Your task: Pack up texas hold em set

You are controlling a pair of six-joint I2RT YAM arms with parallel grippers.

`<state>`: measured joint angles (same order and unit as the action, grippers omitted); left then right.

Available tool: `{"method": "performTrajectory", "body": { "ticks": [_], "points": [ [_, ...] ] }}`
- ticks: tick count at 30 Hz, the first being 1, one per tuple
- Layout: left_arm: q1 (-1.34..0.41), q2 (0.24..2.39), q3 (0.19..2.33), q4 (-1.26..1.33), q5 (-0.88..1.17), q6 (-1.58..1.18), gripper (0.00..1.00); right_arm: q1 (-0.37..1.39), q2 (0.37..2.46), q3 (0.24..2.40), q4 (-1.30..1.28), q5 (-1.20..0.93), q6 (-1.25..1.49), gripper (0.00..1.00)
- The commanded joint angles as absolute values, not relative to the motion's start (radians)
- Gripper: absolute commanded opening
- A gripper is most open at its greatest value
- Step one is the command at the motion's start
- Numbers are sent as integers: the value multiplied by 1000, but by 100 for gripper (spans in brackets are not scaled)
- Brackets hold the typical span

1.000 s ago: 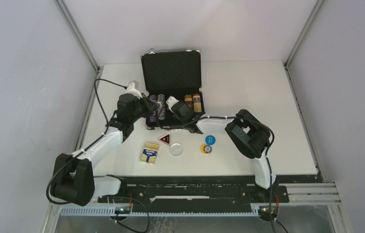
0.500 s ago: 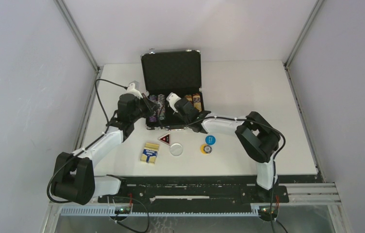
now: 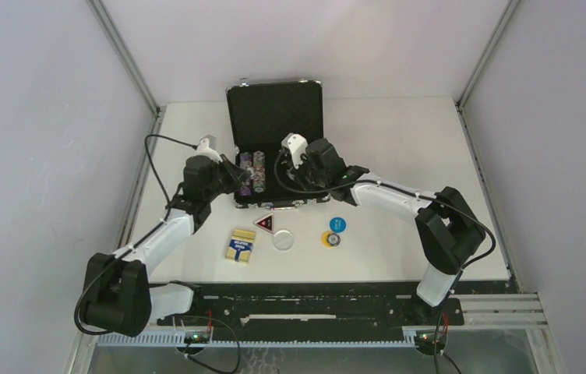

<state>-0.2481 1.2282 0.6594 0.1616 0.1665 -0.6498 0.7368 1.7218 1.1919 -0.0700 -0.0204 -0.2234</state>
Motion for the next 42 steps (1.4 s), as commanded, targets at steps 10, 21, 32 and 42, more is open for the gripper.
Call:
{"method": "performTrajectory", "body": {
  "ticks": [10, 21, 32, 42],
  "points": [
    [-130, 1024, 530, 211, 60, -760, 0, 823, 1795, 1229, -17, -351, -153, 0],
    [-121, 1015, 518, 221, 72, -764, 0, 859, 1948, 1397, -40, -325, -169, 0],
    [-119, 1028, 528, 213, 71, -748, 0, 808, 2048, 1522, -87, -369, -166, 0],
    [-115, 1035, 531, 205, 54, -735, 0, 771, 2116, 1556, -63, -416, -158, 0]
  ]
}}
